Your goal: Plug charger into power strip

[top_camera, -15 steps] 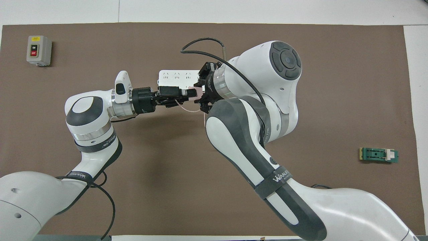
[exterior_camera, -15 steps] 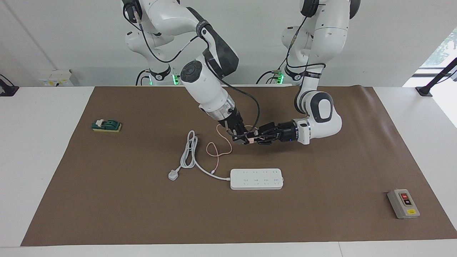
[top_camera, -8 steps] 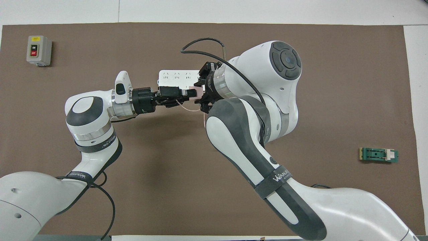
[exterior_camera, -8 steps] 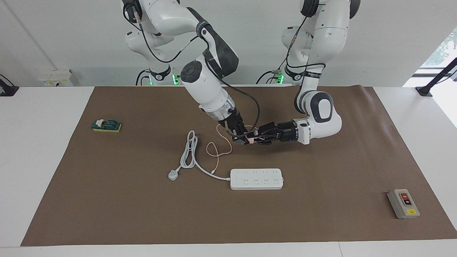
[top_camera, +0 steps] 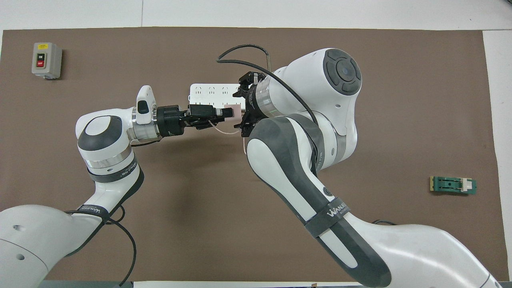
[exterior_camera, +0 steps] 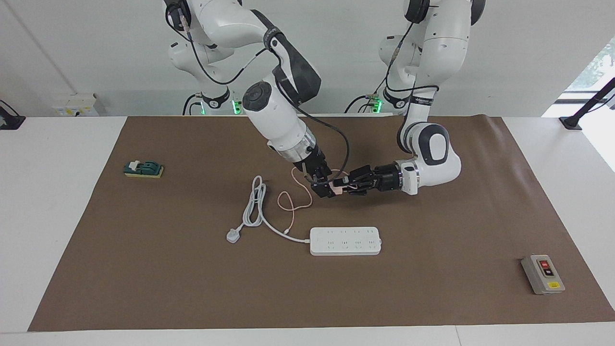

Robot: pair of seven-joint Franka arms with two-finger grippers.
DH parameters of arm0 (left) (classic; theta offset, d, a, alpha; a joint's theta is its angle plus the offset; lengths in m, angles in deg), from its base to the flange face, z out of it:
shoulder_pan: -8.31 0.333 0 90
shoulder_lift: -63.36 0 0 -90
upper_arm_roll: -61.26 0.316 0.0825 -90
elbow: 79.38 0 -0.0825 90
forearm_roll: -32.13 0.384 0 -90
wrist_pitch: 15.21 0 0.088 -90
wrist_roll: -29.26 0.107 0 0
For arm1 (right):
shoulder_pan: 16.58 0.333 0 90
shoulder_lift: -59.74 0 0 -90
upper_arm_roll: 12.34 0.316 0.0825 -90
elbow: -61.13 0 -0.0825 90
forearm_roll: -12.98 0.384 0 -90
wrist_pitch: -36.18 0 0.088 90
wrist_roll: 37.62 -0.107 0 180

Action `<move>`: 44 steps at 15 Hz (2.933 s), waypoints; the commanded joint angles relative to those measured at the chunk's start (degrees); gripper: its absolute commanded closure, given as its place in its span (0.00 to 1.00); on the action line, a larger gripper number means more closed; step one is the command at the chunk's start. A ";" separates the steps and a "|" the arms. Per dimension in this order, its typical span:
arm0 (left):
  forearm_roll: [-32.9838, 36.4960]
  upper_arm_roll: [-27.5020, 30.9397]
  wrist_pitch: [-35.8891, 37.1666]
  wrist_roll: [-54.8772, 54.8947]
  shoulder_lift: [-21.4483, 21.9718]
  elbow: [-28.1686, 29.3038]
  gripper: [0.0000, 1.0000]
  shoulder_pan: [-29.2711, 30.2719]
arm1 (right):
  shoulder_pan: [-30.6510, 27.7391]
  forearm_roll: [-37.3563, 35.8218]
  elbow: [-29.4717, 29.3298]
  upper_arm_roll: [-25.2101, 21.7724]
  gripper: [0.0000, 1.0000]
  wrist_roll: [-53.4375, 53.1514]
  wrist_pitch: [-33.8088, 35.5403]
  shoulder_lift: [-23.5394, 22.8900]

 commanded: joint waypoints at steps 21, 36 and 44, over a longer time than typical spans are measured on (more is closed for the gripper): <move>90.94 -0.34 -22.46 16.65 0.74 -20.70 1.00 -7.23 | -18.17 -5.29 -0.34 -0.35 0.16 32.45 22.45 11.78; 92.53 -0.16 -15.52 24.21 -0.41 -20.62 1.00 -6.52 | -30.93 -25.75 0.80 -0.35 0.08 95.47 35.04 19.26; 92.10 -0.34 -14.82 24.48 -4.27 -24.13 1.00 -6.00 | -30.84 -26.74 4.23 -0.26 0.00 100.84 33.99 21.29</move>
